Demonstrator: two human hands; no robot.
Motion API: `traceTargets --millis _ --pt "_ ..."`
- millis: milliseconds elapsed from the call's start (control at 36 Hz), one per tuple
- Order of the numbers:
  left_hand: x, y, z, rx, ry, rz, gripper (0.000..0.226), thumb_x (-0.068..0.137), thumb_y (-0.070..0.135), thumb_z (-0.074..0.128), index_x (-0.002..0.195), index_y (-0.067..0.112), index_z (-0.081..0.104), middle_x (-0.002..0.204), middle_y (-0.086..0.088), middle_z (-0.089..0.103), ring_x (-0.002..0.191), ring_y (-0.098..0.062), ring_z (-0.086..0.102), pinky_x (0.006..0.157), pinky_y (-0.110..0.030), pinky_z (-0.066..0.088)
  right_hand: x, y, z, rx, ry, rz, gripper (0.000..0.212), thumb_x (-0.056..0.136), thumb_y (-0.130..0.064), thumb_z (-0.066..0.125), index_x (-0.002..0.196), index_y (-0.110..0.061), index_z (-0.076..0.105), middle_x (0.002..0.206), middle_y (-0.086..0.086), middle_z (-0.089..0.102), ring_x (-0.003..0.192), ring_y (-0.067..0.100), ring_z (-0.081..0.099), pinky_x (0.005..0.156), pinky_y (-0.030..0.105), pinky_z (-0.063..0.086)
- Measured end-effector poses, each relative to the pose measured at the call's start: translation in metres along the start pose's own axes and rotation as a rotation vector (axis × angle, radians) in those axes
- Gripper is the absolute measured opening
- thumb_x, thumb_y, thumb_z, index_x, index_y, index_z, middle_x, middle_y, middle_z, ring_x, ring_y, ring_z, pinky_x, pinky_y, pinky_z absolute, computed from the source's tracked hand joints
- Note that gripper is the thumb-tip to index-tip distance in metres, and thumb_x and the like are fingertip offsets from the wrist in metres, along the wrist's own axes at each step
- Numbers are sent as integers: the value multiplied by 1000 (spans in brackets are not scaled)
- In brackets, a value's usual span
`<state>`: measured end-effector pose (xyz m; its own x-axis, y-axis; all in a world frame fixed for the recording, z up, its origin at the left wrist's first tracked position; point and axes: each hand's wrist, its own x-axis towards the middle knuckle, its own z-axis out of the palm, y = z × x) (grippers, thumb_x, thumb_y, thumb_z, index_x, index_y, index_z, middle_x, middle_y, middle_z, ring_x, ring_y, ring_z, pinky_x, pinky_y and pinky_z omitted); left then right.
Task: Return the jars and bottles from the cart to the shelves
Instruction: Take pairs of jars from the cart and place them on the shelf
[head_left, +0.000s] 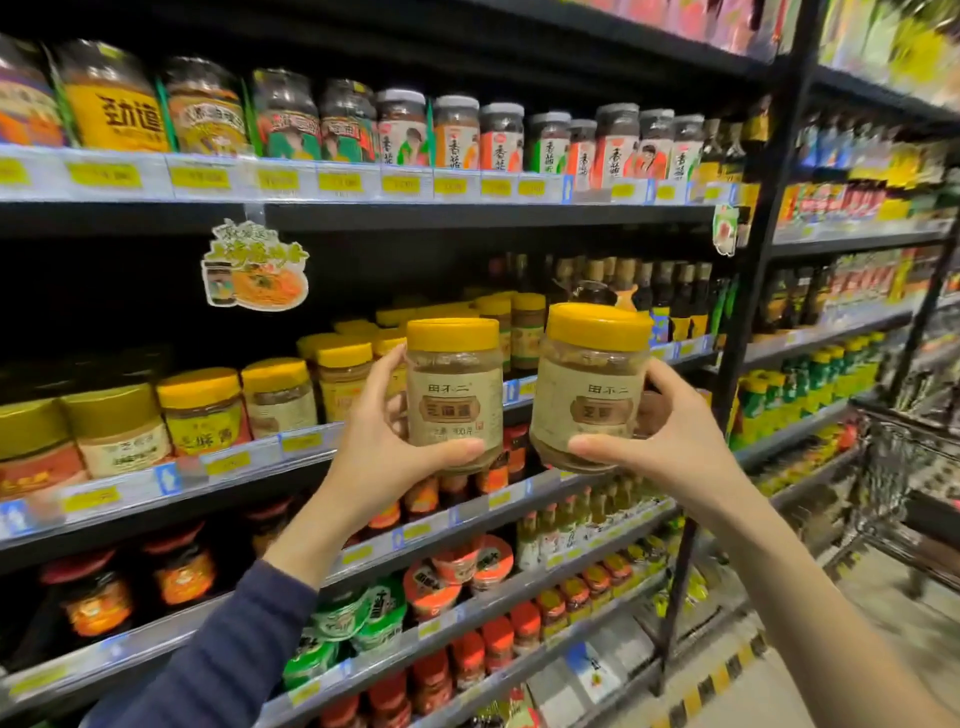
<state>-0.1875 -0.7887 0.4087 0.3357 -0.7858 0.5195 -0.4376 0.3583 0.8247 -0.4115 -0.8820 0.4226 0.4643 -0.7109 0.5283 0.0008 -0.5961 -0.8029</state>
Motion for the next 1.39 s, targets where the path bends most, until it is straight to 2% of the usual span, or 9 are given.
traceTargets --millis 194,389,556,694,861,944,1139,1306,1389 --pt "48 -25 25 54 38 -5 98 47 34 85 126 48 29 131 4 54 116 -11 57 86 -23 54 44 40 -15 27 -11 -14 72 51 -25 84 117 -27 54 107 -9 69 95 2 67 75 12 53" --pt "109 -54 37 68 53 -20 101 45 32 86 128 43 29 113 23 54 104 2 59 80 -16 54 103 84 -19 30 -74 -31 79 51 -23 86 123 -24 51 111 -8 68 99 5 67 80 18 55" --pt "156 -80 45 67 113 -62 99 42 34 87 123 48 31 112 13 61 100 -6 66 83 -28 56 166 119 -21 33 -145 -67 83 53 -25 90 126 -26 50 116 -4 67 107 13 64 91 39 53" --pt "182 -99 46 145 172 -57 101 52 23 90 130 41 29 121 1 60 109 -12 62 91 -39 54 206 138 -19 73 -188 -96 83 51 -27 88 125 -24 50 114 -4 68 103 11 66 87 30 55" --pt "193 -112 53 276 222 -97 98 54 29 89 123 47 23 117 12 56 109 -7 60 89 -28 53 237 160 -11 149 -241 -121 81 48 -25 84 122 -22 52 110 -11 66 98 0 65 74 10 51" --pt "194 -118 61 334 238 -118 96 55 29 89 120 47 20 109 23 52 105 -3 59 84 -20 51 249 172 -9 210 -304 -124 79 49 -22 83 121 -24 51 108 -9 67 97 2 67 73 11 52" --pt "205 -135 79 464 292 -202 98 55 34 89 124 39 20 105 18 55 105 -7 61 93 -33 52 283 199 -7 307 -448 -135 76 46 -17 83 115 -29 52 97 -13 73 92 4 69 70 13 54" --pt "219 -151 78 458 305 -346 108 48 44 88 125 51 12 127 3 56 113 -11 59 99 -39 49 305 219 -13 338 -535 -170 77 44 -24 90 110 -39 52 102 -25 69 93 2 68 71 12 53" --pt "221 -155 77 478 286 -397 115 56 29 89 135 33 7 128 2 53 114 -8 56 96 -19 47 313 228 -15 374 -572 -164 79 39 -31 89 110 -36 54 105 -20 69 95 6 69 73 15 54"
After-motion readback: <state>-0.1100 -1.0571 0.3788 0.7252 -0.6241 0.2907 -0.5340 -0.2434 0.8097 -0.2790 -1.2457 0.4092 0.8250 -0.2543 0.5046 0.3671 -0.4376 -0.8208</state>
